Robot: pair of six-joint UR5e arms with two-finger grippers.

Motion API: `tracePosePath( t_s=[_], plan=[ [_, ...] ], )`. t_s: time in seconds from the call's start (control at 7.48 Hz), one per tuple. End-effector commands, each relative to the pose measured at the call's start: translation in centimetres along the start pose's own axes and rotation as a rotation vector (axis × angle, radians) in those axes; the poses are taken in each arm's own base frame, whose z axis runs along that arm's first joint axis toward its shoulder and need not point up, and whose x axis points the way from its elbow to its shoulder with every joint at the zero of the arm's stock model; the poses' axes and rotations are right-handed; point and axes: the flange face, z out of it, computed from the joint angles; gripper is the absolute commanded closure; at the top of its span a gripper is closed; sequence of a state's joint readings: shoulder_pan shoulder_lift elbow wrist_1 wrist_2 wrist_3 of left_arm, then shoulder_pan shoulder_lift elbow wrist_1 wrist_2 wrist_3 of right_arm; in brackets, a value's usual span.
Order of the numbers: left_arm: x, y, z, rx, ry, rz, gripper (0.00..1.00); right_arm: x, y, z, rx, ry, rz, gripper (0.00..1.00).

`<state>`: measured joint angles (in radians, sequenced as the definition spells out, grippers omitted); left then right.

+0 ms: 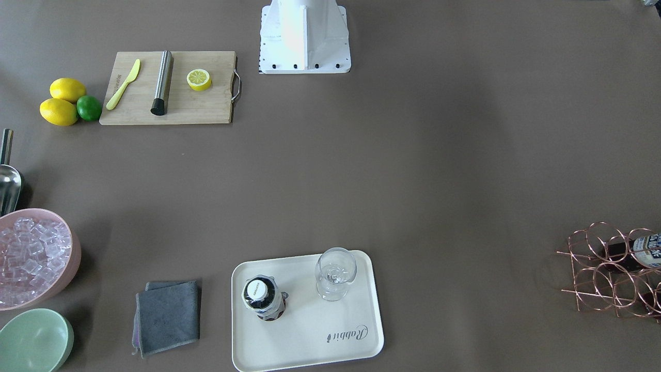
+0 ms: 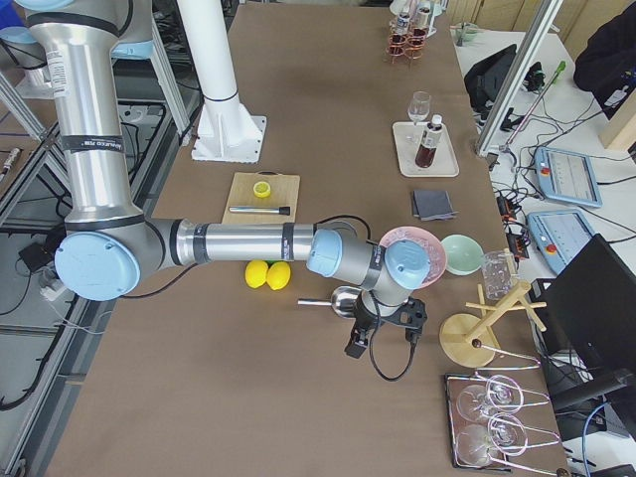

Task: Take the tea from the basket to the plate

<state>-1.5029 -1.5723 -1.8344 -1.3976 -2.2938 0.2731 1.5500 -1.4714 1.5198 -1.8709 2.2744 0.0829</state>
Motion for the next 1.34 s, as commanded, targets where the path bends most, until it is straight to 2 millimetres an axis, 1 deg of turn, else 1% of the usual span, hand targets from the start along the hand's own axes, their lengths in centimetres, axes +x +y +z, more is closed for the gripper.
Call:
tracePosePath(
  t_s=[0.0,0.13,0.27,0.4,0.53,0.67,0.8,0.94,1.07,1.2],
  plan=[
    [1.6,-0.7,1.1,-0.005,-0.002,0.074,0.01,-0.3,0.1,-0.3,0.01,-0.001,-0.003,0.0],
    [1.8,-0.8,1.0,-0.002,-0.004,0.079,0.01,-1.1,0.0,-1.7,0.064,-0.009,-0.036,0.0],
    [1.7,-0.7,1.4,-0.012,-0.006,0.077,0.01,-1.7,0.2,-2.7,0.105,-0.025,-0.026,0.0],
    [1.6,-0.2,1.6,-0.013,-0.006,0.081,0.01,-2.2,1.4,-3.2,0.118,-0.044,0.003,0.0],
    [1.8,0.4,2.6,-0.02,-0.003,0.093,0.01,-1.7,1.8,-2.7,0.112,-0.044,0.017,0.0],
    [1.3,1.5,3.7,-0.026,-0.003,0.096,0.01,-1.1,1.7,-1.8,0.112,-0.044,0.017,0.0],
    [0.9,3.1,4.6,-0.002,-0.007,0.12,0.01,-0.2,1.3,-0.6,0.119,-0.044,0.009,0.0],
    [0.9,4.3,4.8,0.034,-0.008,0.156,0.01,1.2,1.0,1.0,0.126,-0.047,0.003,0.0],
    [0.6,4.9,4.9,0.033,0.004,0.202,0.01,1.9,1.7,1.8,0.133,-0.049,-0.007,0.0],
    [0.5,5.3,5.7,0.038,0.079,0.187,0.01,2.1,2.1,2.2,0.125,-0.063,-0.012,0.0]
  ],
)
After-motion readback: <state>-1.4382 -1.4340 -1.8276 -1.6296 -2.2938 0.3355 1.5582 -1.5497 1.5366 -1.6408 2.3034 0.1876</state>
